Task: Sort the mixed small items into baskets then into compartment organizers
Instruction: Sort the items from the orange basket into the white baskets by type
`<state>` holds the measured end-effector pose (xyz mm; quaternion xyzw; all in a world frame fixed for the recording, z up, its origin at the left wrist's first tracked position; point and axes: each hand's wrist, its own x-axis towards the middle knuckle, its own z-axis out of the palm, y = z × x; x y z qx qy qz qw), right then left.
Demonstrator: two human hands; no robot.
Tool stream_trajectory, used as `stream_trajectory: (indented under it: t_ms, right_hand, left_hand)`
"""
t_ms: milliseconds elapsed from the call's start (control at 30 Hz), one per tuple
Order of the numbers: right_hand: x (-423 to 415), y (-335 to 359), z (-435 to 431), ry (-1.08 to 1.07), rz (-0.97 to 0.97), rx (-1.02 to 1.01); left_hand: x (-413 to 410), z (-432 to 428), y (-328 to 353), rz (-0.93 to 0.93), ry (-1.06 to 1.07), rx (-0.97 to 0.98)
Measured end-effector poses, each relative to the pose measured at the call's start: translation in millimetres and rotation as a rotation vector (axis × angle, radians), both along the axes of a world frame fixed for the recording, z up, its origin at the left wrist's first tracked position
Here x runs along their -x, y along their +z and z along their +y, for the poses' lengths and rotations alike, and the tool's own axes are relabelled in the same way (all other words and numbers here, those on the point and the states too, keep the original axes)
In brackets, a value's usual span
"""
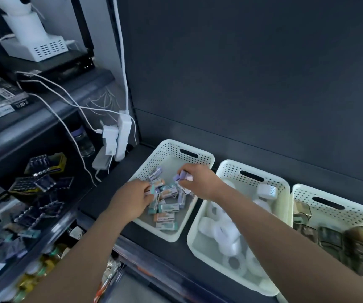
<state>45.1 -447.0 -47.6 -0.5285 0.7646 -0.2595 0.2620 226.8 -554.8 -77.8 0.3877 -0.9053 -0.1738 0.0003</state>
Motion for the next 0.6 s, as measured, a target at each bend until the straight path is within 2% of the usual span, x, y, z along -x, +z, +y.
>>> stream_trajectory:
  t_ms: [133,200,267,400,600]
  right_hand:
    - [-3.4,-12.6,-13.7,0.073,0.355,-0.215]
    - [-4.7,-11.6,-8.4,0.056,0.44,-0.223]
    - [-5.3,-4.6,5.8,0.022,0.429,-0.176]
    - [-1.8,22.7,64.9,-0.072,0.368,-0.059]
    - [27.7,52.2,203.3,-0.318,0.315,0.078]
  left_hand:
    - [-1.4,3.6,-6.2,-0.021,-0.06,0.122]
    - [-0.6,8.6,-3.4,-0.025,-0.069,0.181]
    - [2.3,17.4,5.3,-0.015,-0.082,0.277]
    - [20.9,48.6,29.0,0.193,-0.145,0.347]
    - [88.1,141.2,59.5,0.396,-0.347,0.298]
